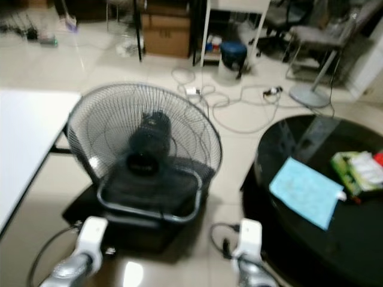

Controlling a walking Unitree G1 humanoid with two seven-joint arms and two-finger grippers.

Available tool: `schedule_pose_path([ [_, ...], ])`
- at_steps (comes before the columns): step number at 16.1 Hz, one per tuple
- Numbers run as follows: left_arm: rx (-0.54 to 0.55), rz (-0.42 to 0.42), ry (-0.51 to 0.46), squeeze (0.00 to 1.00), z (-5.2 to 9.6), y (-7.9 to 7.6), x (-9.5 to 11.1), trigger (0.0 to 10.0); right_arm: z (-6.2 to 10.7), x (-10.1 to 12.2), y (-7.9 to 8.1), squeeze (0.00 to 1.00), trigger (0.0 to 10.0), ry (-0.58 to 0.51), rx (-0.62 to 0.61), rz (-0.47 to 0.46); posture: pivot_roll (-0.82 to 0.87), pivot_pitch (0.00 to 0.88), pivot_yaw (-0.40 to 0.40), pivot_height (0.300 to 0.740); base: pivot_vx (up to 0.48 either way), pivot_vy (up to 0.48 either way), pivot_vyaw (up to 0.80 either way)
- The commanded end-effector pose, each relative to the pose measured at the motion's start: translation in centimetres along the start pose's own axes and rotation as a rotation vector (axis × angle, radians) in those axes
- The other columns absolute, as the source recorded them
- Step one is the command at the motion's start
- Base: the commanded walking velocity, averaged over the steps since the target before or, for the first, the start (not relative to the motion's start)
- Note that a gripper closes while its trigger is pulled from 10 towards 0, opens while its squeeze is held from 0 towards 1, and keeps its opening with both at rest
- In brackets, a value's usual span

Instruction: Setting the table

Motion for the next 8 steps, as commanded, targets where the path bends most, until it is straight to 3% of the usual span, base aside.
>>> schedule_pose_path([
  [1, -0.024, -0.006, -0.011, 0.21, -0.16, -0.87, 0.37, 10.0, -0.01, 0.39, -0.83, 0.0, 10.0, -0.011, -0.012, 0.008, 0.02, 0.0, -0.031, 0.74, 0.0, -0.48, 0.0],
  [8, -0.027, -0.019, -0.013, 0.21, -0.14, -0.79, 0.37, 10.0, -0.01, 0.42, -0.7, 0.0, 10.0, -0.017, -0.009, 0.017, 0.02, 0.0, -0.025, 0.74, 0.0, -0.48, 0.0],
])
Point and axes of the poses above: a point about 5 cm out from each wrist's last joint towards the gripper, its own z axis pointing back from the gripper into the wrist, its own x axis along the axis of the wrist's last joint, y = z × x, the point moved 5 cm from there along -z, pointing out of the wrist towards the gripper, and after that the axes turned 8 degrees about -z, right-handed, at the moved point
